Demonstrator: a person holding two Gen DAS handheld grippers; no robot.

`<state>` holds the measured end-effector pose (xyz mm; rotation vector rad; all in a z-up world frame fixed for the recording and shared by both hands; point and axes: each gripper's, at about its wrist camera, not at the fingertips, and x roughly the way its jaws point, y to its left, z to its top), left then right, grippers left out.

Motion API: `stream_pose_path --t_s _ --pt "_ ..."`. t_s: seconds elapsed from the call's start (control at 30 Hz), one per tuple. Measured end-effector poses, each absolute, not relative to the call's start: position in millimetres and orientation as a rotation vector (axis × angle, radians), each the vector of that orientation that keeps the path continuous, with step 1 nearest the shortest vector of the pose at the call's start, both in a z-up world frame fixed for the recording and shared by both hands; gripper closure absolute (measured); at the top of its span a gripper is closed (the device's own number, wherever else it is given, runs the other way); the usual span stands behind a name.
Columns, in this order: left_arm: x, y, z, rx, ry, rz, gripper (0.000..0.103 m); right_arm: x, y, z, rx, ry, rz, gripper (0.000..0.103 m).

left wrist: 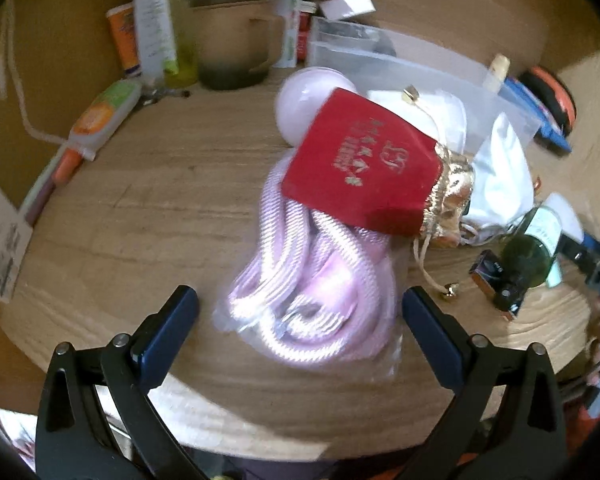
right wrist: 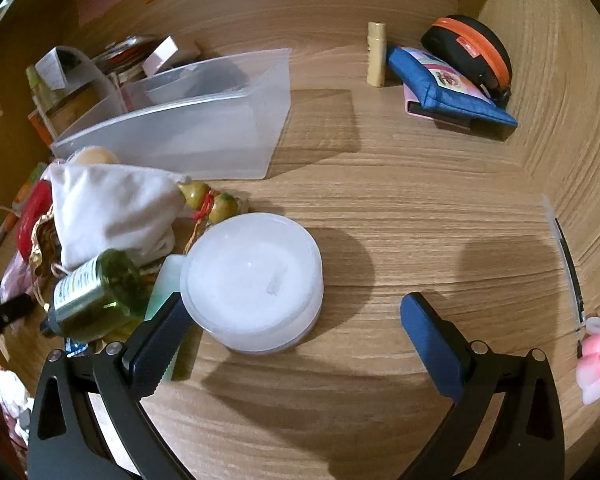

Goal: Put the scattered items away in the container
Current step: 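Reach the left gripper toward the bagged pink rope and close on it, then lift the bagged pink rope with the left gripper while the right gripper grasps the white jar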

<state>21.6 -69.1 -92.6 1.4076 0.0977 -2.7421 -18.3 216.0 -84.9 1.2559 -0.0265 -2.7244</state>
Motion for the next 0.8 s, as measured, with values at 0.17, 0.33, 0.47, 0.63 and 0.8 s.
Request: stream_pose_path --t_s 0.17,0.33,0.47,0.63,0.8 --pt "12.1 -65.6 -95.3 1.381 0.03 -2.757 0.0 -20.6 211.9 -85.2 1.233 -0.018 -2.732 0.009" --pt "14.7 -65.0 -92.1 1.338 0.026 -2.795 0.03 -22.0 210.9 -83.7 1.208 -0.045 -2.729 0.034" --pt "11.9 -71.0 -88.5 1.334 0.064 -2.784 0.043 -24.0 210.4 -83.0 1.205 -0.048 -2.725 0.04" --pt "11.7 -88.4 -81.9 1.306 0.137 -2.748 0.05 -21.0 216.8 -78.5 1.188 -0.097 -2.714 0.04" --pt "16.1 -110.6 -73.1 1.241 0.186 -2.705 0.05 -18.4 223.3 -67.2 1.153 -0.107 -2.741 0.04"
